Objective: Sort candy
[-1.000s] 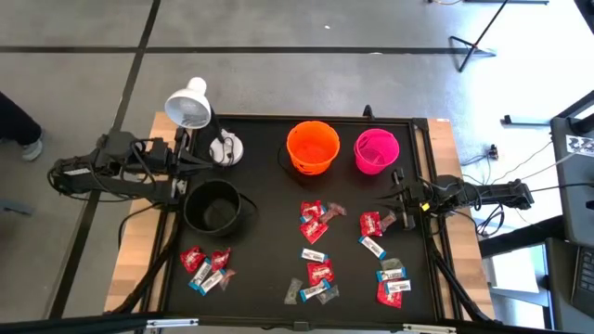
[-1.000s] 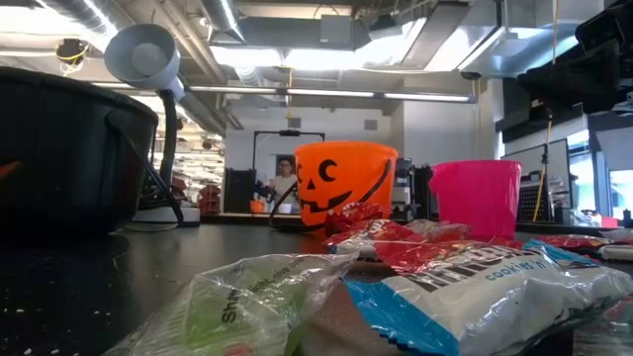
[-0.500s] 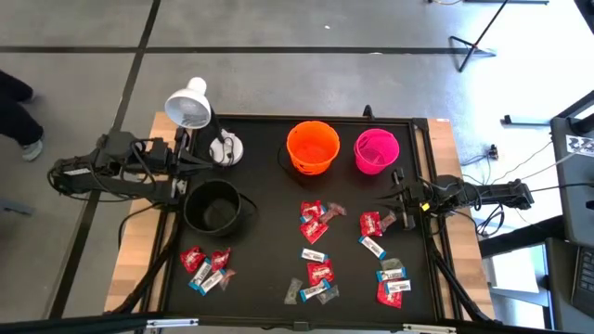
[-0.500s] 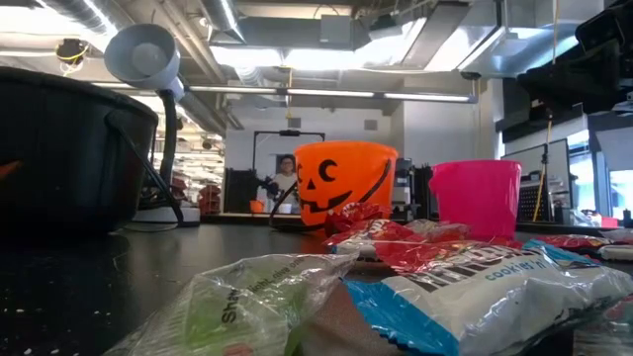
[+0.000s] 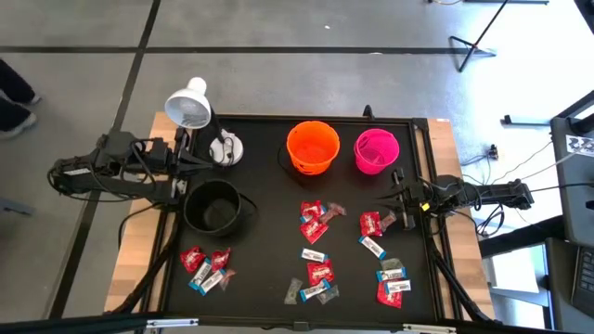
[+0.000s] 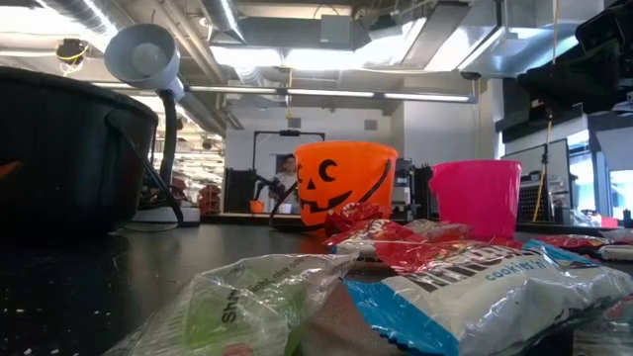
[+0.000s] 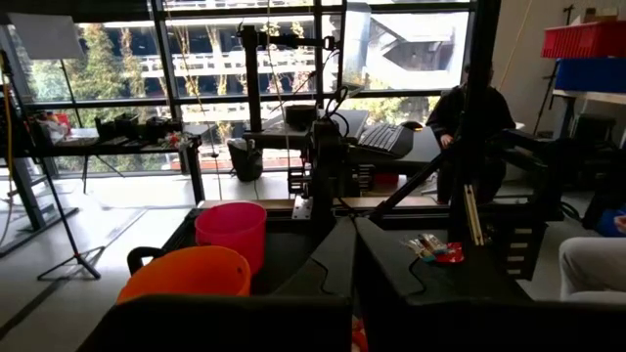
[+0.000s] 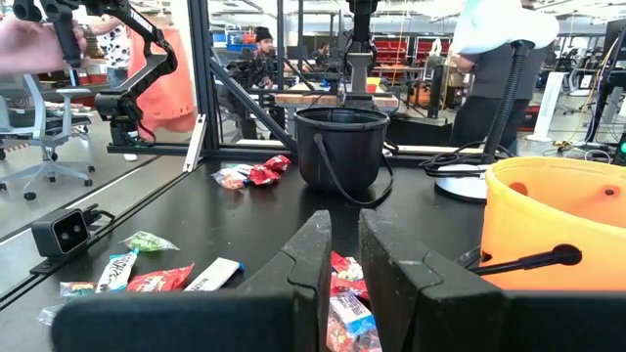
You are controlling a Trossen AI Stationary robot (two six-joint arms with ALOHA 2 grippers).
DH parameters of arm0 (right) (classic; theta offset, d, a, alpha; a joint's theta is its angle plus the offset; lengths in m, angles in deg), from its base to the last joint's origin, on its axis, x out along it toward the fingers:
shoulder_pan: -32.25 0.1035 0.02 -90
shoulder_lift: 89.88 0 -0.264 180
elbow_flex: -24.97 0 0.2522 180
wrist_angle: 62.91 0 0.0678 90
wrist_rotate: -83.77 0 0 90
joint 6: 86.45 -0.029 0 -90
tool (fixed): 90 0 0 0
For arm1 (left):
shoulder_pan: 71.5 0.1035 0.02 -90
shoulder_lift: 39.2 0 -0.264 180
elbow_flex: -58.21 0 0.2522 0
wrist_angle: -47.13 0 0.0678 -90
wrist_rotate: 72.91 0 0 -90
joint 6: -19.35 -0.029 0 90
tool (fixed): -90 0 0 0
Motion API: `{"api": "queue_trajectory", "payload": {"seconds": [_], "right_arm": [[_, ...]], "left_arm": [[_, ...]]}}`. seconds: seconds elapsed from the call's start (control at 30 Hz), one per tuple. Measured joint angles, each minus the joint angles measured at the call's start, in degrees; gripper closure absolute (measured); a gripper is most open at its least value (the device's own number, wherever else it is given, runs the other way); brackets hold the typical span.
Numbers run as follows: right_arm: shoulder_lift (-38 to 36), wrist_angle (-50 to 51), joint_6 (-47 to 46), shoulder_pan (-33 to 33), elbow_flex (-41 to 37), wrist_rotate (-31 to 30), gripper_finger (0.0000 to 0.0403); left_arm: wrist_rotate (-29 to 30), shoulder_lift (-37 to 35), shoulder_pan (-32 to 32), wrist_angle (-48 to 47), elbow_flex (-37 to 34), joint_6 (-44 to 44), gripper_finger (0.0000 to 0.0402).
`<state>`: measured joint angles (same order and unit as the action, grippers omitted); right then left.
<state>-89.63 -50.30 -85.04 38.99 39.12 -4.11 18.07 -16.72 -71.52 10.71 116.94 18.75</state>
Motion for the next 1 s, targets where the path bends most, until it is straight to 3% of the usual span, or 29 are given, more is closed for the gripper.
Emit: {"api": "queue_trajectory", "payload": {"seconds": [0.37,0.7,1.0], "right_arm": [[0.0,0.0,0.0,0.0,0.0,0.0,0.0345],[0.0,0.0,0.0,0.0,0.0,0.0,0.0345],[0.0,0.0,0.0,0.0,0.0,0.0,0.0345]], "left_arm": [[0.0,0.0,0.0,0.0,0.0,-0.1,0.0401],[0.0,0.0,0.0,2.5,0.0,-8.8,0.0401],[0.0,0.0,0.0,4.5,0.0,-9.0,0.0401]]}}
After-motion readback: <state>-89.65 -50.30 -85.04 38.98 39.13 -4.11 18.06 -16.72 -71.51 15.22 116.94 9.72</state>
